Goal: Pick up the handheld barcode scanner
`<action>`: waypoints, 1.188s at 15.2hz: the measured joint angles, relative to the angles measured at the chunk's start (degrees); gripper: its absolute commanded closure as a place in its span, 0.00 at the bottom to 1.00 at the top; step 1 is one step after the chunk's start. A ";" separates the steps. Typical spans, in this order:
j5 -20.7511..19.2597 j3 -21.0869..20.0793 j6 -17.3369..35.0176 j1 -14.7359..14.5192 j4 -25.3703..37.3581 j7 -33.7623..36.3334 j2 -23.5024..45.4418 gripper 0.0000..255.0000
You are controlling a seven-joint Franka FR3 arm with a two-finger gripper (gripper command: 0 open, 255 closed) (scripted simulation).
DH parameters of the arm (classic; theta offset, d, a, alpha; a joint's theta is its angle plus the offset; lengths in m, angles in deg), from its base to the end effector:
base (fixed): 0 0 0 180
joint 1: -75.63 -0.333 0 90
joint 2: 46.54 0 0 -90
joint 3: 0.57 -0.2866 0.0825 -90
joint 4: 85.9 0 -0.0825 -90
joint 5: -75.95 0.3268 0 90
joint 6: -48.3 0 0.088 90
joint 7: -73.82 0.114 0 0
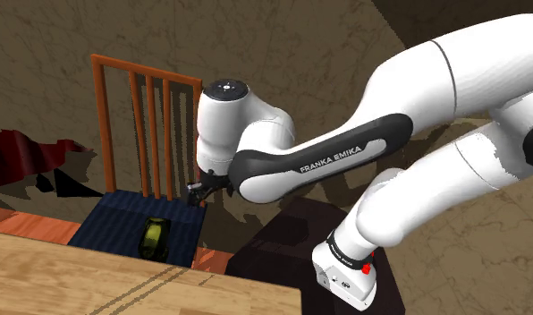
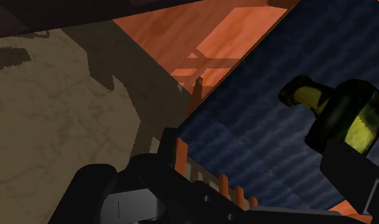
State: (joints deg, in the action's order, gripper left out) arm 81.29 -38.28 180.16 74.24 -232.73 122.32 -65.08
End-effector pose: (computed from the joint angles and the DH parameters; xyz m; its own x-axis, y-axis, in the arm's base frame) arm 0.3060 0.2455 0.3589 0.9646 -0.2443 0.0995 -0.2523 -0.9646 0.0773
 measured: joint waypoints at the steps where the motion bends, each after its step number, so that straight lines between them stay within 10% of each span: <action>1: -1.36 -1.80 1.31 0.59 0.81 2.57 2.29 0.00; 7: -20.38 -9.40 7.34 4.42 8.34 23.61 21.26 0.00; 13: -39.20 -3.73 6.28 -4.12 19.56 41.54 38.98 0.00; 18: -45.05 0.31 6.61 -8.78 24.02 47.04 45.61 0.00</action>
State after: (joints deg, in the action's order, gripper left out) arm 36.24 -37.97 186.77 65.46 -208.71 169.36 -19.47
